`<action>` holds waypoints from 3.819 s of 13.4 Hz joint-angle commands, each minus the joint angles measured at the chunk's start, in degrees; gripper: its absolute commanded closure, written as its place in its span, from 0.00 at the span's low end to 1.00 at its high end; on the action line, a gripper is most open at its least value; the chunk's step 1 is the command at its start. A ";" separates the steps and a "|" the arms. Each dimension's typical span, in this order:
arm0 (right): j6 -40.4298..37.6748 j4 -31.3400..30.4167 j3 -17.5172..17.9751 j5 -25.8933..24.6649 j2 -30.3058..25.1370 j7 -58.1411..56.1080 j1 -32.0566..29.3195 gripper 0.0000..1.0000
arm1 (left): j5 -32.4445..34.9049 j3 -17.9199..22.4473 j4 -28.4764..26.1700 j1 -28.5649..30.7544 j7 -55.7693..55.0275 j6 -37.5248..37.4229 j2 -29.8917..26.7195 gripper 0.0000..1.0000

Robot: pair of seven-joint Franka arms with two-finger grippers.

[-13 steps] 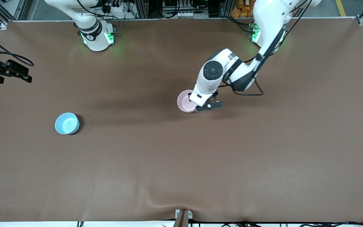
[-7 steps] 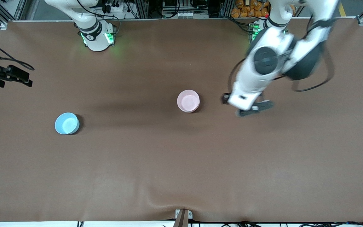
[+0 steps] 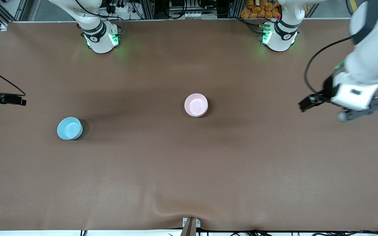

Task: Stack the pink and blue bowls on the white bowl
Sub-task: 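Raise the left gripper away while the right gripper reaches the blue bowl, then lower the right gripper and grasp the light blue bowl's rim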

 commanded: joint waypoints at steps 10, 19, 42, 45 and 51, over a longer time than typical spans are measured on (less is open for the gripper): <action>34.06 -18.75 0.95 0.33 10.96 -15.70 -6.02 0.25 | -3.44 14.25 -0.48 -2.82 21.63 -0.91 -5.98 0.00; 44.46 -23.68 1.56 4.45 14.48 -15.80 -4.97 0.50 | -3.72 19.97 -2.50 -9.65 21.82 -1.35 -8.19 0.00; 23.63 -17.79 3.32 14.48 4.04 4.79 5.37 1.00 | -4.07 19.97 -4.44 -9.04 21.99 -1.44 -7.75 0.00; 21.79 -17.61 3.32 15.52 -0.62 18.78 13.46 1.00 | -3.99 19.97 -4.70 -9.04 21.99 -1.44 -7.75 0.00; 22.82 -15.60 3.14 18.61 -3.45 50.60 34.55 1.00 | -3.99 19.97 -4.79 -9.12 21.99 -1.35 -7.67 0.00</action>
